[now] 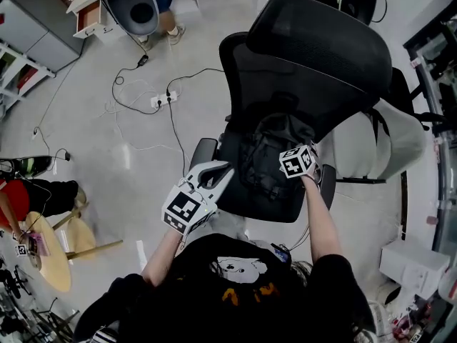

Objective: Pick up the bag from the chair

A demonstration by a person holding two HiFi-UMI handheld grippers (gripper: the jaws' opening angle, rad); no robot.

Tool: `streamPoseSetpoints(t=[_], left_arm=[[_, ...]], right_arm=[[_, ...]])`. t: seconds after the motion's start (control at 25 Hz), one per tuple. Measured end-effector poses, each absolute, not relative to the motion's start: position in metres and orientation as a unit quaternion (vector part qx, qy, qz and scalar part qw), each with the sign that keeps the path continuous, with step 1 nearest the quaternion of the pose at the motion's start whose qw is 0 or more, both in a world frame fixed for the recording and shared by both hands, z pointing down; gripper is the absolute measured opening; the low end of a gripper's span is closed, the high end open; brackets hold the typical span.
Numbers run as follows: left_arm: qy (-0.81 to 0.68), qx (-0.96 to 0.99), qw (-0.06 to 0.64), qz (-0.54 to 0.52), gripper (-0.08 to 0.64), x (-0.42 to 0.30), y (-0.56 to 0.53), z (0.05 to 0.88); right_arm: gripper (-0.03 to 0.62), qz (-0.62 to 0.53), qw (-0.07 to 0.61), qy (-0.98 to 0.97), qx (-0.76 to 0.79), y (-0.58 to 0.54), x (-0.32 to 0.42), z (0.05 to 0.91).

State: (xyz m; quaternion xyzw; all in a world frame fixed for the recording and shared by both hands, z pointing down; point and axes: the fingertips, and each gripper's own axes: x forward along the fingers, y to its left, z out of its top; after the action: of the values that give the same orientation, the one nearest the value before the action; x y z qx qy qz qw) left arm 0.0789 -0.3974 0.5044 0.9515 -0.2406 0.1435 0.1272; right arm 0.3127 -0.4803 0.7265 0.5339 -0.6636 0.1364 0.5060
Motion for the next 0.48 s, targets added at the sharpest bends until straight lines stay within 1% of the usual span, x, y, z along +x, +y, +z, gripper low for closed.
streamPoseSetpoints(t=[0.24, 0.48], left_arm=[[-0.238, 0.953, 0.124, 0.144, 0.028, 0.083, -0.389, 0.501], [-0.230, 0.955, 0.125, 0.139, 0.028, 0.089, -0.373, 0.498]], right_arm=[[0.051, 0.211, 0.391, -0.677, 0.586, -0.452, 0.298, 0.693], [0.044, 0.263, 0.325, -0.690, 0.591, -0.412, 0.281, 0.663]])
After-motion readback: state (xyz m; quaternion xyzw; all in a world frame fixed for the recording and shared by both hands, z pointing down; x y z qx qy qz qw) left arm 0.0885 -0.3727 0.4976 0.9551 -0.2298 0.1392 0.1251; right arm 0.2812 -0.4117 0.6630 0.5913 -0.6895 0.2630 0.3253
